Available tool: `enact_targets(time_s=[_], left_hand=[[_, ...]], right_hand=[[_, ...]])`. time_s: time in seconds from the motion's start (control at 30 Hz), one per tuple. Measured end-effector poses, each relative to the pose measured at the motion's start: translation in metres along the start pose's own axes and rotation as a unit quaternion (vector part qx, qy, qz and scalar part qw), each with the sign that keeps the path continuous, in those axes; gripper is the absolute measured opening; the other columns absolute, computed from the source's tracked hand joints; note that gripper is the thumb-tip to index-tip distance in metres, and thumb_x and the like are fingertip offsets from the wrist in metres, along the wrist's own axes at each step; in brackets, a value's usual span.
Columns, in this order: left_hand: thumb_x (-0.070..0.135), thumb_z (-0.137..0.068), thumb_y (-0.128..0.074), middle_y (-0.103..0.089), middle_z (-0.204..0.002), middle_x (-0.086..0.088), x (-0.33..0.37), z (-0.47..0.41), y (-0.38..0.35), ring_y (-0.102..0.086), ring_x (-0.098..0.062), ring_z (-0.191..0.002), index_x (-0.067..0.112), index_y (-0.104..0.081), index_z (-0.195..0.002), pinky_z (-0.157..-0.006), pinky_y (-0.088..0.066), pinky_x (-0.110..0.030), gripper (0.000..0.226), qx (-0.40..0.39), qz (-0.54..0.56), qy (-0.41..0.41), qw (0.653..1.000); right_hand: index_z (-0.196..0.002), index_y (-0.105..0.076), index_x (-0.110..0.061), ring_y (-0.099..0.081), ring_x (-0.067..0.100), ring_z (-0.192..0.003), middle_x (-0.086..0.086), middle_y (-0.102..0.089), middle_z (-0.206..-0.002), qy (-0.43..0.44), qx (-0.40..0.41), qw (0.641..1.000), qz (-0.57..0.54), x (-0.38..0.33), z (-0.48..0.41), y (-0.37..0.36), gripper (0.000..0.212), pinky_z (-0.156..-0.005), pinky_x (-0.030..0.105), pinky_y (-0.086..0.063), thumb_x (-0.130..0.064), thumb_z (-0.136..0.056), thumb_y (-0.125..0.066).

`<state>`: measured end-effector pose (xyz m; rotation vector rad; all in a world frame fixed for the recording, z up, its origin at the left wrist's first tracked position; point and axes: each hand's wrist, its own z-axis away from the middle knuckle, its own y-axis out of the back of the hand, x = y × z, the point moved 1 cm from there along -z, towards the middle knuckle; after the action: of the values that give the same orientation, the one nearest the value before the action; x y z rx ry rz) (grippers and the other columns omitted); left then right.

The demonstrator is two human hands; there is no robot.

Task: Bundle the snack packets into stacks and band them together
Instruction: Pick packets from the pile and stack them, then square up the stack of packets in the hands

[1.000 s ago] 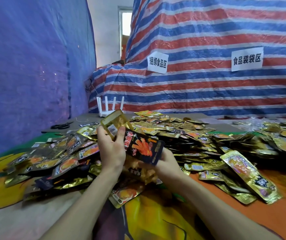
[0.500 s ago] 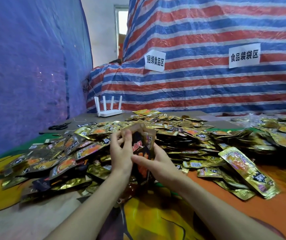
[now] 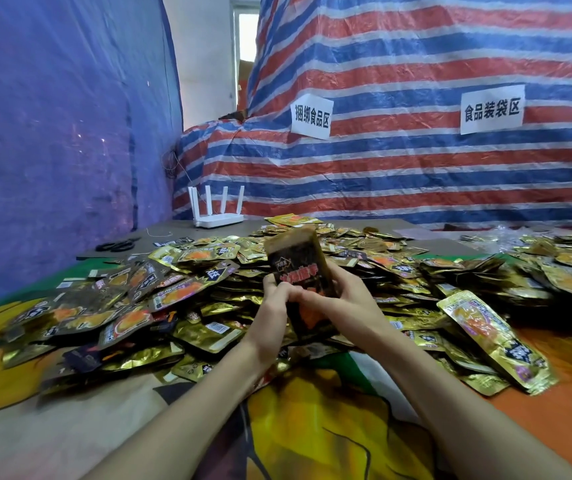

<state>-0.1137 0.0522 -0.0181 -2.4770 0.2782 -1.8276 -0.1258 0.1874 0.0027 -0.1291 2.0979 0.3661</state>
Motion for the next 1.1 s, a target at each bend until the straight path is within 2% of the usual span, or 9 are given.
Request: enact_targets(time_s=[0.1,0.3,0.5,0.63,0.7,0.8,0.9,1.0,1.1], left_hand=[[0.028,-0.088,-0.053,-0.065,-0.101,-0.010,-0.001,0.002,-0.004,-0.071,-0.004,-0.074,0.020,-0.047,-0.118,-0.058,-0.054,-0.019,0.032,0.006,0.006,-0.018,1.000],[0.030,-0.072,-0.069,-0.074,-0.098,0.000,-0.004,0.006,-0.009,-0.071,-0.017,-0.095,0.025,-0.059,-0.114,-0.073,-0.057,-0.026,0.044,0.017,-0.037,-0.054,0.998],[0.016,-0.065,-0.083,-0.075,-0.107,-0.009,-0.003,0.012,-0.007,-0.072,-0.023,-0.101,0.013,-0.067,-0.118,-0.085,-0.058,-0.033,0.056,-0.026,-0.072,-0.071,0.995],[0.008,-0.068,-0.076,-0.075,-0.102,-0.008,0.006,0.014,-0.008,-0.072,-0.019,-0.097,0.008,-0.066,-0.117,-0.078,-0.056,-0.024,0.051,-0.086,-0.078,-0.087,0.989],[0.002,-0.066,-0.072,-0.074,-0.093,-0.003,0.009,0.016,-0.011,-0.072,-0.013,-0.087,0.005,-0.063,-0.116,-0.073,-0.054,-0.020,0.050,-0.110,-0.089,-0.082,0.986],[-0.002,-0.065,-0.063,-0.067,-0.065,-0.004,0.009,0.018,-0.016,-0.067,-0.016,-0.058,0.011,-0.068,-0.084,-0.056,-0.052,-0.024,0.024,-0.145,-0.098,-0.060,0.983],[0.004,-0.063,-0.058,-0.061,-0.060,-0.013,0.005,0.016,-0.018,-0.060,-0.028,-0.053,0.011,-0.066,-0.074,-0.049,-0.050,-0.030,0.015,-0.075,-0.068,-0.049,0.994],[0.012,-0.063,-0.058,-0.064,-0.064,-0.005,0.000,0.013,-0.016,-0.062,-0.019,-0.061,0.012,-0.067,-0.072,-0.057,-0.051,-0.031,0.013,0.006,-0.075,-0.068,0.995],[0.016,-0.063,-0.061,-0.067,-0.081,-0.016,-0.002,0.014,-0.014,-0.064,-0.023,-0.076,0.000,-0.064,-0.084,-0.077,-0.051,-0.041,0.026,-0.008,-0.113,-0.063,0.992]], right_hand=[[-0.112,-0.064,-0.019,-0.070,0.012,-0.081,-0.001,-0.073,-0.094,-0.020,0.017,0.998,-0.052,0.004,-0.001,-0.009,0.045,-0.064,0.020,-0.053,-0.018,-0.067,-0.064],[-0.068,-0.067,-0.017,-0.057,0.024,-0.068,0.001,-0.062,-0.063,-0.055,0.148,0.967,-0.199,0.013,0.006,-0.017,0.022,-0.059,0.032,-0.046,-0.016,-0.059,-0.047],[-0.115,-0.067,0.005,-0.068,0.031,-0.095,0.016,-0.071,-0.100,-0.089,0.117,0.943,-0.300,0.010,0.006,-0.020,0.059,-0.086,0.039,-0.056,-0.046,-0.086,-0.055],[-0.100,-0.072,-0.008,-0.073,0.021,-0.087,0.008,-0.074,-0.091,-0.082,0.082,0.947,-0.300,0.007,0.007,-0.018,0.059,-0.074,0.029,-0.059,-0.059,-0.087,-0.046],[-0.097,-0.070,-0.008,-0.073,0.020,-0.084,0.008,-0.074,-0.087,-0.065,0.069,0.954,-0.285,0.006,0.004,-0.016,0.062,-0.071,0.027,-0.059,-0.061,-0.094,-0.037],[-0.105,-0.070,-0.005,-0.073,0.020,-0.089,0.010,-0.075,-0.090,-0.035,0.070,0.975,-0.208,0.009,0.000,-0.015,0.066,-0.076,0.026,-0.058,-0.050,-0.106,-0.021],[-0.109,-0.071,-0.007,-0.071,0.016,-0.095,0.009,-0.075,-0.099,-0.027,0.074,0.987,-0.140,0.014,-0.003,-0.013,0.064,-0.076,0.019,-0.054,-0.042,-0.110,-0.018],[-0.111,-0.069,-0.008,-0.068,0.007,-0.093,0.007,-0.070,-0.106,-0.043,0.100,0.991,-0.072,0.009,-0.004,-0.009,0.056,-0.068,0.013,-0.053,-0.044,-0.109,-0.027],[-0.108,-0.067,-0.009,-0.064,0.015,-0.091,0.005,-0.066,-0.103,-0.051,0.166,0.984,0.035,-0.002,-0.002,0.002,0.038,-0.065,0.019,-0.055,-0.037,-0.104,-0.041]])
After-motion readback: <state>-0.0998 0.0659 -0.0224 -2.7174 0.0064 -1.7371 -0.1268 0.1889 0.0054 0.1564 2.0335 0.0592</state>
